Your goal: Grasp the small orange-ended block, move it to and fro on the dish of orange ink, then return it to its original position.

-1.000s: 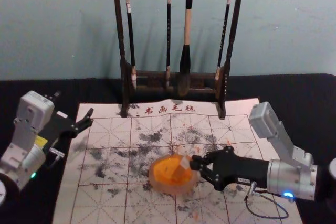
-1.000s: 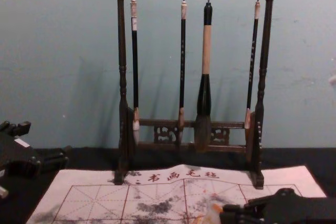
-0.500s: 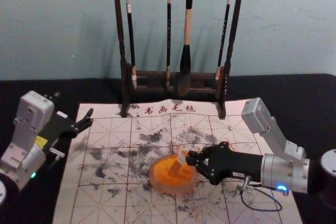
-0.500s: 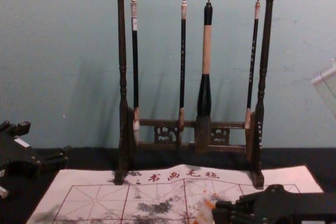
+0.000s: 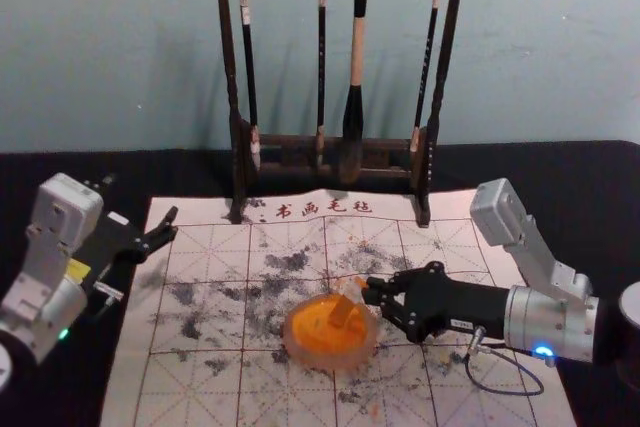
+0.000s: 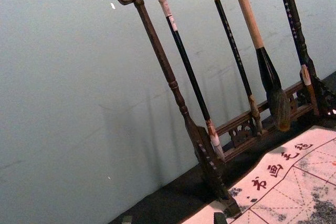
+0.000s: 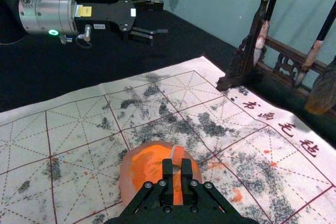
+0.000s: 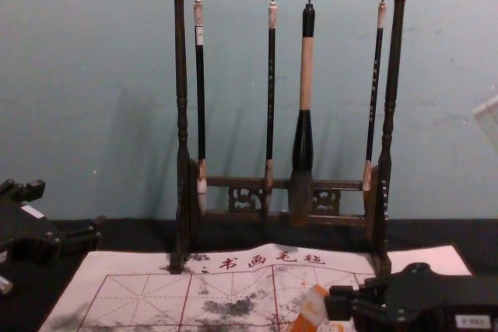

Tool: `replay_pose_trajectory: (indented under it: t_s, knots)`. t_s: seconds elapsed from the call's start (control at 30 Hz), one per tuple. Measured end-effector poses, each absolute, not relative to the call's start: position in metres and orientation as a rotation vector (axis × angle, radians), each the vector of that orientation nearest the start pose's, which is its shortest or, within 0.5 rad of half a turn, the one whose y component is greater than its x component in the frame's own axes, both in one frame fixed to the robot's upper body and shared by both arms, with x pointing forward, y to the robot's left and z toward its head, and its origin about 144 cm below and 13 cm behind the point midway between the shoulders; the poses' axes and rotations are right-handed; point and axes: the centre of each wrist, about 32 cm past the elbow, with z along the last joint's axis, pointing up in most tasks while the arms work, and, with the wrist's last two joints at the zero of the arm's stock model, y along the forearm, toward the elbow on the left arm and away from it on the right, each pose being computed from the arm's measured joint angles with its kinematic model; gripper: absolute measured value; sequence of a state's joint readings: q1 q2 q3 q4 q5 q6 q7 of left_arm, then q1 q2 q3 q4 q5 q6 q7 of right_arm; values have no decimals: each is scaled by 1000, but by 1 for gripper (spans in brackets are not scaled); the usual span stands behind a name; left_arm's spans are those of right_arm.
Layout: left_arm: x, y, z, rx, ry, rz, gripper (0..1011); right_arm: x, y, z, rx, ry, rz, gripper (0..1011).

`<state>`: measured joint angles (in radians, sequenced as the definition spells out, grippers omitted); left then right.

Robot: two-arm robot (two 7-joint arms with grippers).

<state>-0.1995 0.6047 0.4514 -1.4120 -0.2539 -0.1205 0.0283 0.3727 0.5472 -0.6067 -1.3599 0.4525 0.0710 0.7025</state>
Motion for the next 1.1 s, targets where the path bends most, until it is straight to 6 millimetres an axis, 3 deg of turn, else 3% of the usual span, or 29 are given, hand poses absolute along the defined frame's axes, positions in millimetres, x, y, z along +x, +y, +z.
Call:
replay_pose_trajectory:
  t_s: [1.1]
  knots:
    - [489,310,1140,304,-285,1248,1001,499,-280,1172,-249,31,-557,62]
